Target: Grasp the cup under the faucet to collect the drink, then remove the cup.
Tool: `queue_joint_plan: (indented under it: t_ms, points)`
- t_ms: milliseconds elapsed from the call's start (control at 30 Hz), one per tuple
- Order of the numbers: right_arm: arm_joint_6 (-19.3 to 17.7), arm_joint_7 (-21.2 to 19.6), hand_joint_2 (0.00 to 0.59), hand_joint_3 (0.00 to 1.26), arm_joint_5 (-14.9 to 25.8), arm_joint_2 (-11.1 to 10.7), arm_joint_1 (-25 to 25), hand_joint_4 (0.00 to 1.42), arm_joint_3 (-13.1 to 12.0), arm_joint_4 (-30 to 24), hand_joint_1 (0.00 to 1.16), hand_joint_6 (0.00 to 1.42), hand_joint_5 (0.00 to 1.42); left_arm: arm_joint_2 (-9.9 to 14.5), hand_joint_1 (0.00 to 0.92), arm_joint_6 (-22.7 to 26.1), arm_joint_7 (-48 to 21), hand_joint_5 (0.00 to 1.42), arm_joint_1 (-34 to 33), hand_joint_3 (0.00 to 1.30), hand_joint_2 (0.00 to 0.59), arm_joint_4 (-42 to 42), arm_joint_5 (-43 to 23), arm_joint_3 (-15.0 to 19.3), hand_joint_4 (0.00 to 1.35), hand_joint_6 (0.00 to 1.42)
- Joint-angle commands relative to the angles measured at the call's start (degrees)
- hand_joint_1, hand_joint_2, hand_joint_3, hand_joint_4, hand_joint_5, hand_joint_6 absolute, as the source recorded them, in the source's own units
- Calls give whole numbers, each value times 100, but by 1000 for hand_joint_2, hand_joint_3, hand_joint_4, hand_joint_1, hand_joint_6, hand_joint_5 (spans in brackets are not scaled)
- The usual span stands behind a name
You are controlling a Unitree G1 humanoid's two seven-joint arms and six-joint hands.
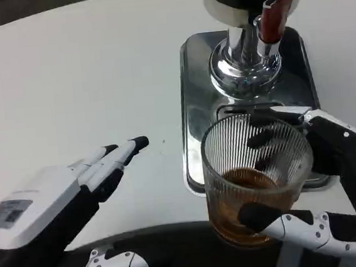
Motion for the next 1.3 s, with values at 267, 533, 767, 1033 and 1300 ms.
queue_joint_plan:
  t_ms: [267,533,767,1033,1300]
  points:
    - [-190,136,141,799,141,-18,-180,856,95,-77,967,1053,1044,89,0,-148,-170,0,425,0,83,-237,-206,270,0,60]
    - [-146,173,141,800,115,3,-251,856,182,-34,967,1053,1044,80,0,-158,-188,0,521,0,82,-238,-292,438,0,50]
    - [-112,180,141,800,112,-13,-249,856,201,-35,967,1053,1044,75,0,-139,-191,0,565,0,82,-238,-310,466,0,47]
    - [-103,183,141,807,107,-13,-249,866,213,-50,967,1066,1045,95,0,-109,-203,0,543,0,82,-218,-351,453,0,46]
    - [-111,194,141,815,111,-21,-236,874,223,-45,967,1069,1045,101,0,-82,-213,0,556,0,82,-204,-374,464,0,46]
